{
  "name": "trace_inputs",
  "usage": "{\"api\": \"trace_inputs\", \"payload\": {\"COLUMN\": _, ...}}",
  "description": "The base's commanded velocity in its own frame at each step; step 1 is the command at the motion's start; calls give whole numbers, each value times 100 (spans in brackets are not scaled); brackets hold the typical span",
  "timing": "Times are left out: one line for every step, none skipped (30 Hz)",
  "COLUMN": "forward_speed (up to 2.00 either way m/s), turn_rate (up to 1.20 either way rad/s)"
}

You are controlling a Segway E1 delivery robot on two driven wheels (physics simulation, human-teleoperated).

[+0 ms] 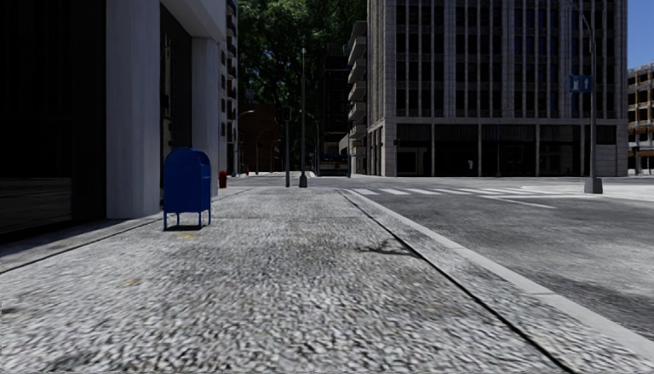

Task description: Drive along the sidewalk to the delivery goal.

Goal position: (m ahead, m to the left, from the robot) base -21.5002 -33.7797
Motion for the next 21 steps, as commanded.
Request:
{"api": "trace_inputs", "payload": {"forward_speed": 200, "turn_rate": 0}}
{"api": "trace_inputs", "payload": {"forward_speed": 200, "turn_rate": 0}}
{"api": "trace_inputs", "payload": {"forward_speed": 200, "turn_rate": 0}}
{"api": "trace_inputs", "payload": {"forward_speed": 200, "turn_rate": 0}}
{"api": "trace_inputs", "payload": {"forward_speed": 200, "turn_rate": 0}}
{"api": "trace_inputs", "payload": {"forward_speed": 200, "turn_rate": 0}}
{"api": "trace_inputs", "payload": {"forward_speed": 200, "turn_rate": 0}}
{"api": "trace_inputs", "payload": {"forward_speed": 200, "turn_rate": 0}}
{"api": "trace_inputs", "payload": {"forward_speed": 200, "turn_rate": 0}}
{"api": "trace_inputs", "payload": {"forward_speed": 200, "turn_rate": 0}}
{"api": "trace_inputs", "payload": {"forward_speed": 200, "turn_rate": 0}}
{"api": "trace_inputs", "payload": {"forward_speed": 200, "turn_rate": 0}}
{"api": "trace_inputs", "payload": {"forward_speed": 200, "turn_rate": 0}}
{"api": "trace_inputs", "payload": {"forward_speed": 200, "turn_rate": 0}}
{"api": "trace_inputs", "payload": {"forward_speed": 200, "turn_rate": 0}}
{"api": "trace_inputs", "payload": {"forward_speed": 200, "turn_rate": 0}}
{"api": "trace_inputs", "payload": {"forward_speed": 200, "turn_rate": 0}}
{"api": "trace_inputs", "payload": {"forward_speed": 200, "turn_rate": 0}}
{"api": "trace_inputs", "payload": {"forward_speed": 200, "turn_rate": 0}}
{"api": "trace_inputs", "payload": {"forward_speed": 200, "turn_rate": 0}}
{"api": "trace_inputs", "payload": {"forward_speed": 200, "turn_rate": 0}}
